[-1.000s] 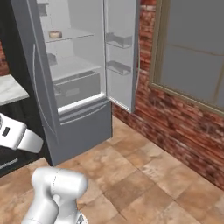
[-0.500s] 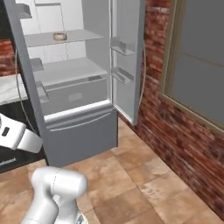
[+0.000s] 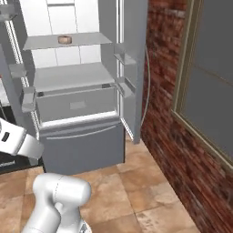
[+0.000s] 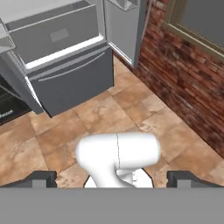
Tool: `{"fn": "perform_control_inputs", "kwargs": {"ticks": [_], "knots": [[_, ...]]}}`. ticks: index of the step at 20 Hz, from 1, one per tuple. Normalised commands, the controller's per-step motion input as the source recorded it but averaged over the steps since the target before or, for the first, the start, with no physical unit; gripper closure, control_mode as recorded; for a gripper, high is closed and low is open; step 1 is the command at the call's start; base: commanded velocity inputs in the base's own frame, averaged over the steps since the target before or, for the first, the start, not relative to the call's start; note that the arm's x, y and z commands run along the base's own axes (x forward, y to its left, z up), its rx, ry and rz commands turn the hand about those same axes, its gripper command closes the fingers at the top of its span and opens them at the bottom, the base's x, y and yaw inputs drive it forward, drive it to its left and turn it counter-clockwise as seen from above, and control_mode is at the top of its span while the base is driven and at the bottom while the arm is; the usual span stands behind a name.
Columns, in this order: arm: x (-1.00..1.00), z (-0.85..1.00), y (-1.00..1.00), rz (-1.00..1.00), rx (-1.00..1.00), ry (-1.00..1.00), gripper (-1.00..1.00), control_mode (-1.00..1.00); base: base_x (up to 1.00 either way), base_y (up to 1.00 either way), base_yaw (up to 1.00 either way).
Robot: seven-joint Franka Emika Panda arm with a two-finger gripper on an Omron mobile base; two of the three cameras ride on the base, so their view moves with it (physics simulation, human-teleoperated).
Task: Gather the sweet potato and corn from the fridge and place them on a tray on the dining counter. Then gather the fish and steak from the fridge and place them on the other tray.
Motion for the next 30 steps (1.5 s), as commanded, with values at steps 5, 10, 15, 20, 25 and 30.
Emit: {"fn": "perform_control_inputs", "kwargs": {"ticks": [5, 10, 15, 20, 25, 30], "knots": [[0.0, 0.0, 0.0, 0.0, 0.0, 0.0, -1.0, 1.0, 0.8, -0.47, 0.41], [0.0, 0.0, 0.0, 0.0, 0.0, 0.0, -1.0, 1.0, 0.82, -0.36, 0.39], [0.0, 0.0, 0.0, 0.0, 0.0, 0.0, -1.0, 1.0, 0.73, -0.21, 0.34], [0.0, 0.0, 0.0, 0.0, 0.0, 0.0, -1.0, 1.0, 0.69, -0.09, 0.29], [0.0, 0.0, 0.0, 0.0, 0.0, 0.0, -1.0, 1.0, 0.71, -0.08, 0.22], [0.0, 0.0, 0.0, 0.0, 0.0, 0.0, -1.0, 1.0, 0.63, -0.2, 0.2]]}}
